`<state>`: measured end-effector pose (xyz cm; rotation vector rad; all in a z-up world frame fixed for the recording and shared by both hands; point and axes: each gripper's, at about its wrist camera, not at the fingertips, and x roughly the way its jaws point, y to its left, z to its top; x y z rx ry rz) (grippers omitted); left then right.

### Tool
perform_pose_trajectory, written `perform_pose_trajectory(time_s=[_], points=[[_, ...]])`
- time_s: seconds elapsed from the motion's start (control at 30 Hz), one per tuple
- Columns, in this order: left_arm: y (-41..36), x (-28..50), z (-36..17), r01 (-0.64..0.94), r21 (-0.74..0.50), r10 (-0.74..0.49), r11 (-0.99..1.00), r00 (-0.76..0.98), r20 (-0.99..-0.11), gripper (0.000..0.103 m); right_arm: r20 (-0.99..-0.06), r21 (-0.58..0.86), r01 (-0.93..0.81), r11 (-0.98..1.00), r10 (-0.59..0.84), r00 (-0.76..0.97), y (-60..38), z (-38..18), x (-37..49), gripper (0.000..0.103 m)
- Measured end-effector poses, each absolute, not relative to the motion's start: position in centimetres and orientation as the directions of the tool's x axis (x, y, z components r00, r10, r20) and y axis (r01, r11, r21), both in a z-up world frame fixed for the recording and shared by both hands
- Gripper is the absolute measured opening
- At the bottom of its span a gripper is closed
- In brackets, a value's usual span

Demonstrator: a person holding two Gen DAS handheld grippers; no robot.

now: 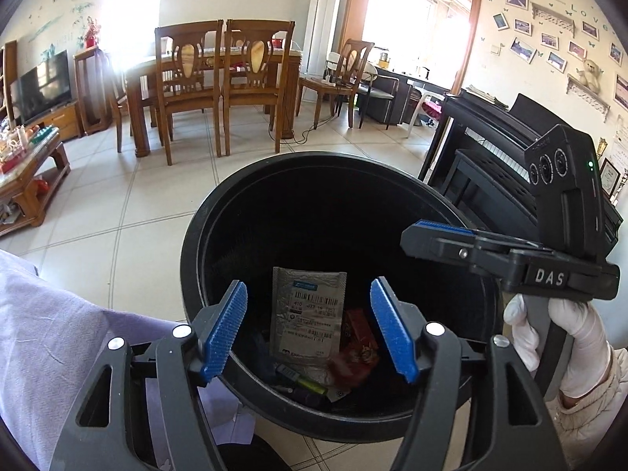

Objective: Collect trash
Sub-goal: 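Open both tools to drop the wrapper and milk box into the bin, then move both open tools back over the table toward the white cup and blue tube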

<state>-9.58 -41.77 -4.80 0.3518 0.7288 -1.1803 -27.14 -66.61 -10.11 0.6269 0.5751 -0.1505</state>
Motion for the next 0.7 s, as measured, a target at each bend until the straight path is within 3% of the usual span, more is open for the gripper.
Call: perform_pose_trajectory(time_s=[0.13, 0.23, 0.33, 0.4, 0.53, 0.7], points=[[-40.8, -9.6, -4.2, 0.923, -0.111, -0.717, 0.37, 0.207, -0.665, 0.074, -0.553, 0.502, 0.302, 0.811, 0.032, 0.833, -66.3, -9.6, -26.6, 0.064], [-39.7, -9.4, -3.6, 0.918, -0.093, -0.721, 0.386, 0.237, -0.651, 0.079, -0.552, 0.489, 0.299, 0.819, 0.025, 0.833, -65.6, -8.9, -25.7, 0.074], [-37.7, -8.3, -3.0, 0.905, -0.095, -0.724, 0.415, 0.265, -0.636, 0.08, -0.55, 0.477, 0.278, 0.834, 0.037, 0.834, -64.5, -8.2, -24.4, 0.074], [-36.1, -7.5, -2.6, 0.89, -0.093, -0.721, 0.445, 0.295, -0.627, 0.087, -0.551, 0.465, 0.263, 0.845, 0.043, 0.834, -63.4, -7.7, -23.3, 0.08], [-32.6, -5.7, -1.9, 0.855, -0.087, -0.704, 0.512, 0.359, -0.612, 0.09, -0.557, 0.44, 0.239, 0.866, 0.054, 0.829, -60.7, -6.7, -20.3, 0.092], [-27.5, -2.8, -1.1, 0.79, -0.091, -0.667, 0.606, 0.443, -0.598, 0.092, -0.586, 0.395, 0.185, 0.9, 0.091, 0.805, -56.3, -5.5, -15.4, 0.093]])
